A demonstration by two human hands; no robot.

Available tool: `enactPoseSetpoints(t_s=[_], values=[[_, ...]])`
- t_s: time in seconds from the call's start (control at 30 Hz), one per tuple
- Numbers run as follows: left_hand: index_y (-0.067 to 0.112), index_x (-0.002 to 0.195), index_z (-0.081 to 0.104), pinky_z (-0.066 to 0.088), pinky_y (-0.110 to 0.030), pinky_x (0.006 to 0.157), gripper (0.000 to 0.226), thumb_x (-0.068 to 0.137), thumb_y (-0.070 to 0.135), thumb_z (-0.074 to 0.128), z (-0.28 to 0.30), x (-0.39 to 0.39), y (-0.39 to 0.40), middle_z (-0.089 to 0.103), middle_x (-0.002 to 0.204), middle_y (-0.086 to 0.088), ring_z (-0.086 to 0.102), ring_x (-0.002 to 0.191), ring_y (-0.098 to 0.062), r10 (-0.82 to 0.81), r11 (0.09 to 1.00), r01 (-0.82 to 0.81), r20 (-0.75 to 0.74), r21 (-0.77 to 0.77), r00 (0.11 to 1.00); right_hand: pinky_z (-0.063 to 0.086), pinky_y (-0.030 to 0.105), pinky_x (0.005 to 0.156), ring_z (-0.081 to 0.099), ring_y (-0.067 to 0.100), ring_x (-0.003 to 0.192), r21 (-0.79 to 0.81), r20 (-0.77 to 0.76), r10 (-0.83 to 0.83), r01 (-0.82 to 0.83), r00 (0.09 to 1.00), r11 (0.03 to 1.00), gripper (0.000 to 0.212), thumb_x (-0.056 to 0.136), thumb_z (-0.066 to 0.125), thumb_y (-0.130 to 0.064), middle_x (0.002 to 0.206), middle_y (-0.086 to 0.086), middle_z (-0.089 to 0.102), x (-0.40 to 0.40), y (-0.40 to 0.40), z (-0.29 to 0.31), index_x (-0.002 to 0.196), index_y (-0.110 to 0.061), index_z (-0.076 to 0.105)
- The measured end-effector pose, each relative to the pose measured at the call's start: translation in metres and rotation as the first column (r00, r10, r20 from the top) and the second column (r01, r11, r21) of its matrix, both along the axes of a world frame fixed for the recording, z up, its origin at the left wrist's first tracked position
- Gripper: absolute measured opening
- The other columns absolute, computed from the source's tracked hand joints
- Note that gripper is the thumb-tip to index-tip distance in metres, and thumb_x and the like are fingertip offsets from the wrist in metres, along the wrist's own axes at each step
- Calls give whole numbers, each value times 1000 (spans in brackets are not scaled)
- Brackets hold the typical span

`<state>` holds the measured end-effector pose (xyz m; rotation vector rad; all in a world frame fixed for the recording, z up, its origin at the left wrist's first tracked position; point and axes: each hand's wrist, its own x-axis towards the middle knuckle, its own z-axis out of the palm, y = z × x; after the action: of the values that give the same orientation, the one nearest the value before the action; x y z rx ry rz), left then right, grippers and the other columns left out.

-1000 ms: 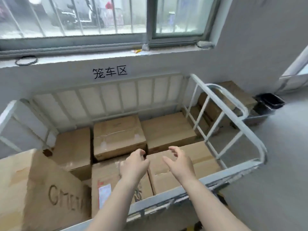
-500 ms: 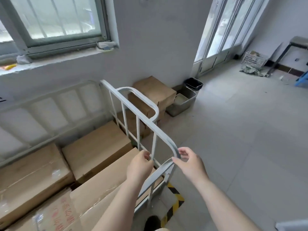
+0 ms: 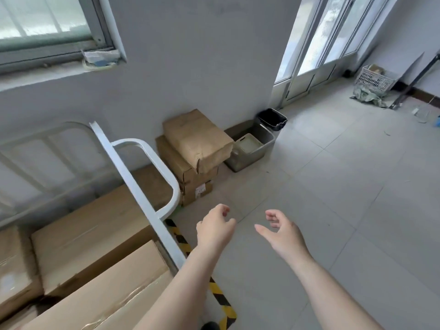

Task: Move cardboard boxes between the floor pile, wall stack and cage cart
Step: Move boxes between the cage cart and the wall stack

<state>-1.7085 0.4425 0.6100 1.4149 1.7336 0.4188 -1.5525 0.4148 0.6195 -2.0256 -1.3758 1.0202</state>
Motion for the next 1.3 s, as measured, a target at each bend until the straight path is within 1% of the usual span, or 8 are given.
enactPoseSetpoints(t_s=[0.13,0.33,0.57,0.73,0.93,1.03,1.13,1.3], values=[[26,127,49,37,-40,107,39,89,21,45,-10,30,44,55,129,7,53,116,-17,75,995,-76,-26,-58,997,38,22,88,54,16,116,-27,-74,5,-7,997,1000,47,84,71,-25,128,1,57,39,56,-17,126,-15,52],[23,128,49,45,-35,98,41,87,21,46,-22,78,109,55,129,5,54,114,-16,291,952,-290,-5,-97,957,39,26,89,52,16,115,-68,-78,200,-206,977,976,49,84,68,-33,128,-1,54,95,161,-27,127,-18,50],[17,133,44,44,-28,83,45,89,21,49,-36,96,162,52,131,0,50,98,-12,530,842,-524,23,-126,847,34,24,87,50,17,115,-123,-124,340,-355,932,927,54,86,67,-35,131,5,51,115,273,-34,131,-12,48],[15,136,41,44,-29,84,48,90,22,51,-55,80,211,51,132,-4,51,108,-17,674,731,-656,55,-188,736,35,26,91,47,21,123,-212,-132,416,-436,900,875,60,86,66,-39,137,5,48,98,337,-55,135,-13,44],[15,142,34,41,-26,83,54,91,23,52,-91,26,313,47,139,-7,51,114,-19,729,669,-687,72,-282,680,36,30,99,45,22,128,-323,-90,438,-442,894,837,66,85,66,-40,142,7,44,42,447,-90,139,-11,40],[13,145,28,37,-25,79,59,92,22,51,-108,-6,364,42,144,-8,50,107,-18,698,687,-655,36,-316,715,35,32,102,42,22,131,-381,-58,442,-429,895,819,70,85,66,-41,145,7,41,9,497,-106,141,-11,37],[12,146,27,39,-26,81,61,92,28,51,-125,-34,406,42,144,-8,49,121,-23,655,694,-612,-19,-379,755,36,31,102,42,24,132,-444,-31,440,-406,898,799,73,85,67,-41,147,7,39,-18,539,-122,142,-12,34],[9,144,26,40,-26,67,61,91,24,50,-157,-67,462,47,137,-9,44,92,-16,627,671,-576,-57,-467,777,34,37,107,35,27,136,-499,37,429,-355,903,791,82,82,71,-35,152,8,30,-47,597,-157,146,-12,26]])
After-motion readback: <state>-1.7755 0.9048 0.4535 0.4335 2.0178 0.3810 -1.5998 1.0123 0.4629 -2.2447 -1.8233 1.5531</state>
